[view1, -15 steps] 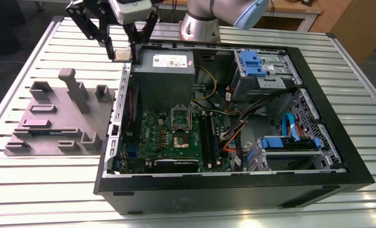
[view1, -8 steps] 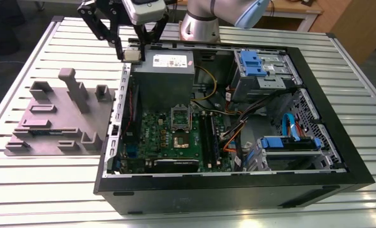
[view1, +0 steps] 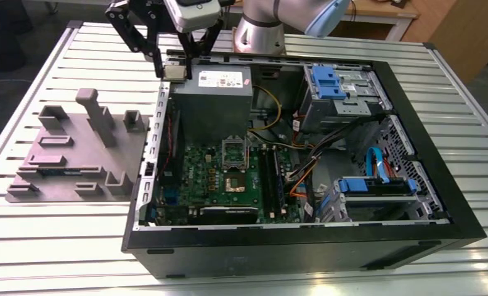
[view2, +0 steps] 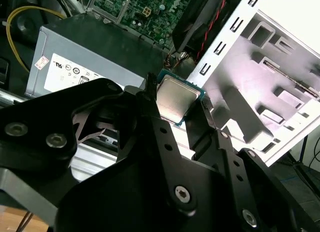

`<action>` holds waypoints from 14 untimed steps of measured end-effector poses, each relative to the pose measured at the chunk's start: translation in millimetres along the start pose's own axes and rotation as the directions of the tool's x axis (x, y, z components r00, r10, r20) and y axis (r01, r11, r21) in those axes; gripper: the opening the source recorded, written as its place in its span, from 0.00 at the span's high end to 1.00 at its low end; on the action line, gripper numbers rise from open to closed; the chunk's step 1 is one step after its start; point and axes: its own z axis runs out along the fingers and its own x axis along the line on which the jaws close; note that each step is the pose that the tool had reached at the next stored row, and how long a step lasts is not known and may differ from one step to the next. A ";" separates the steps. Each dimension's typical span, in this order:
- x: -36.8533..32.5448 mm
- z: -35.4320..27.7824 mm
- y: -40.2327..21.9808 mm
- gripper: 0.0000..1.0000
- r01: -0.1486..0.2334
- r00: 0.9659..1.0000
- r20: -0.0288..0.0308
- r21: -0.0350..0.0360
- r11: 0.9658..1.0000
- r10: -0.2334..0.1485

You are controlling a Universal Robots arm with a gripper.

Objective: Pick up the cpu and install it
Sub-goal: 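Pick up the cpu and move it towards the insertion slot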

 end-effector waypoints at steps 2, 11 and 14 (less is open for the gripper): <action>-0.9 0.0 0.0 0.53 0.000 1.000 0.000 0.000 1.000 0.000; -2.6 0.1 -1.9 0.53 0.000 1.000 0.000 0.000 1.000 0.000; -2.6 0.0 -1.9 0.53 0.000 1.000 0.000 0.000 1.000 0.000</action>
